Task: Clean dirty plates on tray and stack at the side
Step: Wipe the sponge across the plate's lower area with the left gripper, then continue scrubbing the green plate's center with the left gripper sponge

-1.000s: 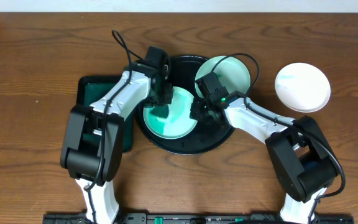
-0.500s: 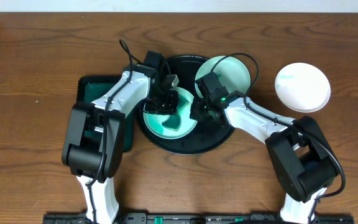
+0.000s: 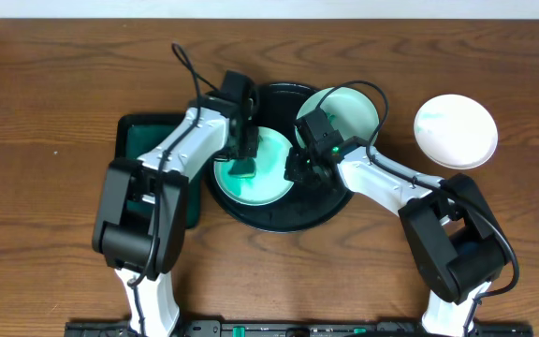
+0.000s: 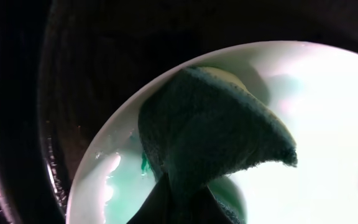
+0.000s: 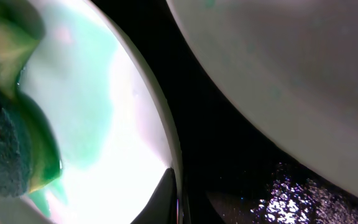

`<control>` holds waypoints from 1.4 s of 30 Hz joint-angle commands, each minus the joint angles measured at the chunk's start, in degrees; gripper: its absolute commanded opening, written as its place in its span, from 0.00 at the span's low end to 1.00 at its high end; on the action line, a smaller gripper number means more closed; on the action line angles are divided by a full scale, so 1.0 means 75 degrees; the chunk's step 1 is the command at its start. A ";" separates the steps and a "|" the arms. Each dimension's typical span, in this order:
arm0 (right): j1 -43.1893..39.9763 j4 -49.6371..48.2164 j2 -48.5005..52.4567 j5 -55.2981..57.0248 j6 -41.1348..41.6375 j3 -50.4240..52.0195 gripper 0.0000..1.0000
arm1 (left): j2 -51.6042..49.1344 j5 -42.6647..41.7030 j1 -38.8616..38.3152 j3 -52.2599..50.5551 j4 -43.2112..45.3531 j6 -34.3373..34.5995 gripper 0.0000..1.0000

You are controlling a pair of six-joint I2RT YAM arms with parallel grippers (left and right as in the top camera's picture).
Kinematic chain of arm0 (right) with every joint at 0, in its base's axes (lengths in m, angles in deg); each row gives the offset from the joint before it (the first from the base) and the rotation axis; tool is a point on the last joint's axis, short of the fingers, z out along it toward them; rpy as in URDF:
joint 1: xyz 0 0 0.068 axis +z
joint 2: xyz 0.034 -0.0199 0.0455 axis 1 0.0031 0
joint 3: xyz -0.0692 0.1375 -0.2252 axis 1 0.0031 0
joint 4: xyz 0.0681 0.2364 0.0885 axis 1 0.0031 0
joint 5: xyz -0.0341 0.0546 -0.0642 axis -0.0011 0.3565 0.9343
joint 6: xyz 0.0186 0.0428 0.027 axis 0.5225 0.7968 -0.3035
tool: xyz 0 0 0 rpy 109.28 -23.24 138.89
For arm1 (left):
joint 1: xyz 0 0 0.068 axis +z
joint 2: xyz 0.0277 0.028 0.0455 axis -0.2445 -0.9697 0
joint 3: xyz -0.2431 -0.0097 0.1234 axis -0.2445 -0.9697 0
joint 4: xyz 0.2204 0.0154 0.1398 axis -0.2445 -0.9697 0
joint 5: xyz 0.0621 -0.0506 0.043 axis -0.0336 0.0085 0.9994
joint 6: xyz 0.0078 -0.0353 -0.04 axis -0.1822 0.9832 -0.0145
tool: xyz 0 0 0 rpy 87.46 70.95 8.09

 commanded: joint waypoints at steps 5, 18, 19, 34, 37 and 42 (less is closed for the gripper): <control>0.0070 0.0254 0.0437 0.0061 -0.0178 0.0242 0.01 | -0.0012 0.2326 -0.0560 -0.0009 0.0414 -0.0009 0.07; 0.0023 0.0376 0.0437 0.0058 -0.0265 0.0242 0.01 | 0.0469 0.1932 -0.0863 -0.0009 0.1405 -0.0449 0.07; 0.0023 0.0376 0.0437 0.0058 -0.0262 0.0242 0.01 | 0.0469 0.1818 -0.0801 -0.0009 0.1443 -0.0498 0.07; 0.0023 0.0431 0.0437 0.0055 -0.0256 0.0242 0.01 | 0.0181 0.0192 0.0058 -0.0286 0.1495 -0.0519 0.07; 0.0023 0.0510 0.0437 0.0058 -0.0256 0.0242 0.01 | -0.0265 0.0017 0.0020 -0.0291 0.1326 -0.0475 0.07; 0.0023 0.0653 0.0437 0.0058 -0.0259 0.0242 0.01 | -0.0717 -0.0382 -0.0029 -0.0291 0.1160 -0.0364 0.07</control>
